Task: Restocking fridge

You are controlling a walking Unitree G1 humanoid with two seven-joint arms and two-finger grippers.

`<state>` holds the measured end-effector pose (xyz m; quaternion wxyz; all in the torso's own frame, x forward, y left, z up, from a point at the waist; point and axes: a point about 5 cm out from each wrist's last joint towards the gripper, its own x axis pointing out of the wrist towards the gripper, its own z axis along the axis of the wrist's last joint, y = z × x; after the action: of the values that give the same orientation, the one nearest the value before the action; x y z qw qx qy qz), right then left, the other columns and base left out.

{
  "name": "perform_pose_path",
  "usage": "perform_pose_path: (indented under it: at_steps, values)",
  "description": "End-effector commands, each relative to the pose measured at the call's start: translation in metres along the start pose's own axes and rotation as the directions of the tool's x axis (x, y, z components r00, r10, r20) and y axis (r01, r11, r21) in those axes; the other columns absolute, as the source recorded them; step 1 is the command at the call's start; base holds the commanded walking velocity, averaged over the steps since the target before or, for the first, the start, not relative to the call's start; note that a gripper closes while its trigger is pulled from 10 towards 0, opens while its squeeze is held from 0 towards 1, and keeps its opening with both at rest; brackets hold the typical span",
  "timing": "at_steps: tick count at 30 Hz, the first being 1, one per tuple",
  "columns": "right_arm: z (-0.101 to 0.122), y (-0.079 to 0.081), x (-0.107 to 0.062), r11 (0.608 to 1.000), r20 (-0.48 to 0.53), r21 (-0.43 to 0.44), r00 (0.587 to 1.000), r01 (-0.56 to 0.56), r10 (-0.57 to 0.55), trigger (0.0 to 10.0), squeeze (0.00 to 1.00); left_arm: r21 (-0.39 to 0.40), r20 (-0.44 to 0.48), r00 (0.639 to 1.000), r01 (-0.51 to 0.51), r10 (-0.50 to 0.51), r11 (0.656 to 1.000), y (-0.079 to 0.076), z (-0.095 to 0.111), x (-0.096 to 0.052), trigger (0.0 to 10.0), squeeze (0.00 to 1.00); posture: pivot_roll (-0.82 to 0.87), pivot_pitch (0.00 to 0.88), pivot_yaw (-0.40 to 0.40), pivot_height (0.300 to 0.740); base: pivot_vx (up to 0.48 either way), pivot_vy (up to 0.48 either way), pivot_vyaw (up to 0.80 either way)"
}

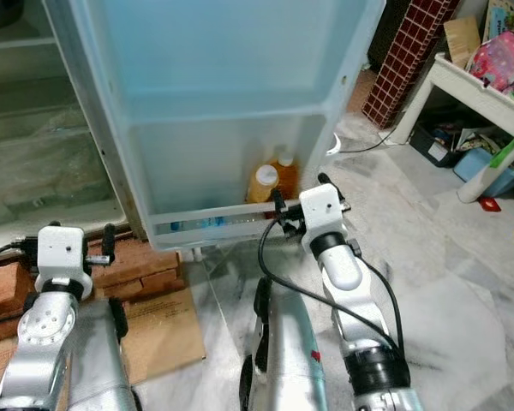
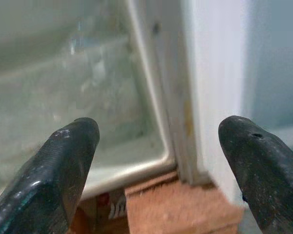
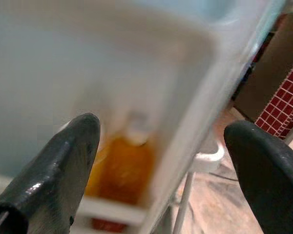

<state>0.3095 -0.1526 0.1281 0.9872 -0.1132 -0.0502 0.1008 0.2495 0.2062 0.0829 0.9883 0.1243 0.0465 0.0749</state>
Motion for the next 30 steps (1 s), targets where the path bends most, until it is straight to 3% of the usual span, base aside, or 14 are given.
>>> perform_pose_path:
  at_steps: [1, 7, 18, 22, 30]
  values:
    - [0.0, -0.003, 0.0, 1.0, -0.019, 0.023, 1.0, -0.001, 0.001, 10.0, 0.0, 0.005, 0.008, 1.0, 0.0, 0.0, 1.0, 0.0, 0.001, 0.001, 10.0, 0.0, 0.05, 0.0, -0.093, 0.434, 0.0, -0.345, 0.0]
    - [-0.003, 0.002, -0.003, 0.999, -0.026, 0.039, 0.999, -0.031, 0.032, 10.0, 0.0, 0.003, 0.011, 1.0, 0.005, -0.005, 1.0, -0.001, 0.0, 0.002, 10.0, 0.0, 0.05, 0.0, -0.092, 0.434, 0.0, -0.34, 0.0]
    - [-0.001, 0.008, -0.007, 0.99, -0.01, 0.118, 0.996, -0.083, 0.085, 10.0, 0.0, -0.025, 0.014, 1.0, -0.008, 0.009, 1.0, 0.0, 0.0, 0.002, 10.0, 0.0, 0.05, 0.0, -0.097, 0.434, 0.0, 0.0, 0.0]
    - [0.004, 0.011, -0.013, 0.968, 0.031, 0.204, 0.989, -0.145, 0.142, 10.0, 0.0, -0.025, 0.004, 1.0, -0.01, 0.01, 1.0, 0.0, -0.002, 0.0, 10.0, 0.0, 0.05, 0.0, -0.095, 0.434, 0.0, 0.0, 0.0]
    - [0.006, 0.016, -0.014, 0.962, 0.035, 0.216, 0.986, -0.167, 0.163, 10.0, 0.0, -0.025, 0.004, 1.0, 0.0, 0.0, 1.0, -0.001, -0.003, -0.001, 10.0, 0.0, 0.05, 0.0, -0.09, 0.479, 0.0, 0.0, 0.0]
